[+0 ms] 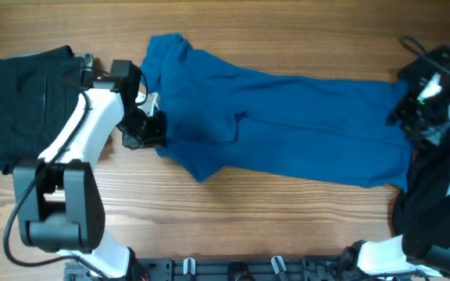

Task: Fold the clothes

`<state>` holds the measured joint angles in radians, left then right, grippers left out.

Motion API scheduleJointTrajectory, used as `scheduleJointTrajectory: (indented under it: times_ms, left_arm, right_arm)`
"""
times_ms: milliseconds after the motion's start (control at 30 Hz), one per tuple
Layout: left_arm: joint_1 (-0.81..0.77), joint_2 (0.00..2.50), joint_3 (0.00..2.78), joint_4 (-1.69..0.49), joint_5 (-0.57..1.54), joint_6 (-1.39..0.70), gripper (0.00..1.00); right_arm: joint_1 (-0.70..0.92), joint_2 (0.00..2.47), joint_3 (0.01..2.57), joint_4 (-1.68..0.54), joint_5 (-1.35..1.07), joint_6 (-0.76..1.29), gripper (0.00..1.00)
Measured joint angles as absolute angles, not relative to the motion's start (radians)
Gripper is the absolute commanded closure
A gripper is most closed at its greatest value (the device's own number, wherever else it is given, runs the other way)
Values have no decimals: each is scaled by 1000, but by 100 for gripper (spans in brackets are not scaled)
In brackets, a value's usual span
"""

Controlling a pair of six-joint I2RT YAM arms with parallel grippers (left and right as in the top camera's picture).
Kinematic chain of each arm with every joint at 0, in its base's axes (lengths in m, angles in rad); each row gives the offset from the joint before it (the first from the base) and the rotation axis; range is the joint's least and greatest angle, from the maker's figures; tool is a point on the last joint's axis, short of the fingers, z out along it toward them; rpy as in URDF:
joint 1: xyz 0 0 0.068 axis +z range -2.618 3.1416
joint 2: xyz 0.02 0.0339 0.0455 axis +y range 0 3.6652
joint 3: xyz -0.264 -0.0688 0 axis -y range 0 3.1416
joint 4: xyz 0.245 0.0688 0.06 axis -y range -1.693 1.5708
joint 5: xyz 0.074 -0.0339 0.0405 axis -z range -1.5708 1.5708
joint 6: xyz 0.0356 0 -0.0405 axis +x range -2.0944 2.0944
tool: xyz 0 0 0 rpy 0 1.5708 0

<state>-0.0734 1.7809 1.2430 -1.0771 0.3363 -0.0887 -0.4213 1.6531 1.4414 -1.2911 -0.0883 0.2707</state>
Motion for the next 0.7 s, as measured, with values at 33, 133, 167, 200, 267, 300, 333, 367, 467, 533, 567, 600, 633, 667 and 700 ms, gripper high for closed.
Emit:
scheduleJointTrajectory:
  times_ms: [33,133,167,200,267,300,333,367,467,533,567,600,633,667,700]
  left_arm:
    - [-74,1776,1244,-1077,340,-93,96]
    - [-75,1775,1244,-1069,343,-96,96]
    - [-75,1775,1244,-1069,343,-96,96]
    - [-75,1775,1244,-1068,343,-96,96]
    - [-75,1775,1244,-1060,343,-96,96]
    - [-75,1775,1244,-1058,343,-96,96]
    - [-75,1775,1244,-1058,343,-96,96]
    - [-75,1775,1244,-1056,343,-96,96]
    - [-75,1775,1244,-1055,343,-96,96]
    - [-75,1775,1244,-1055,342,-96,96]
    - [-75,1775,1244,-1056,342,-96,96]
    - [-75,1775,1244,-1060,342,-96,96]
    - [-75,1775,1244,-1067,342,-97,96]
    - [-75,1775,1244,-1076,342,-97,96]
    - [-75,1775,1245,-1093,342,-100,96]
  right_arm:
    - [-463,1653,1413,-1287,-93,264,46]
    - [-593,1659,1199,-1214,-96,270,46]
    - [-614,1664,1168,-1216,-95,273,43]
    - [-636,1666,1131,-1188,-96,276,37]
    - [-657,1666,1061,-1165,-101,282,29]
    - [-659,1666,1031,-1158,-101,287,27]
    - [-659,1666,1001,-1144,-104,287,28]
    - [-659,1666,981,-1114,-104,292,32]
    - [-659,1667,953,-1007,-77,326,52]
    - [-659,1667,953,-942,-68,346,74]
    - [-659,1667,953,-924,-71,350,83]
    - [-659,1667,953,-908,-78,358,94]
    - [-659,1667,953,-908,-89,363,96]
    - [-659,1667,960,-947,-98,356,96]
    - [-659,1667,971,-994,-104,355,96]
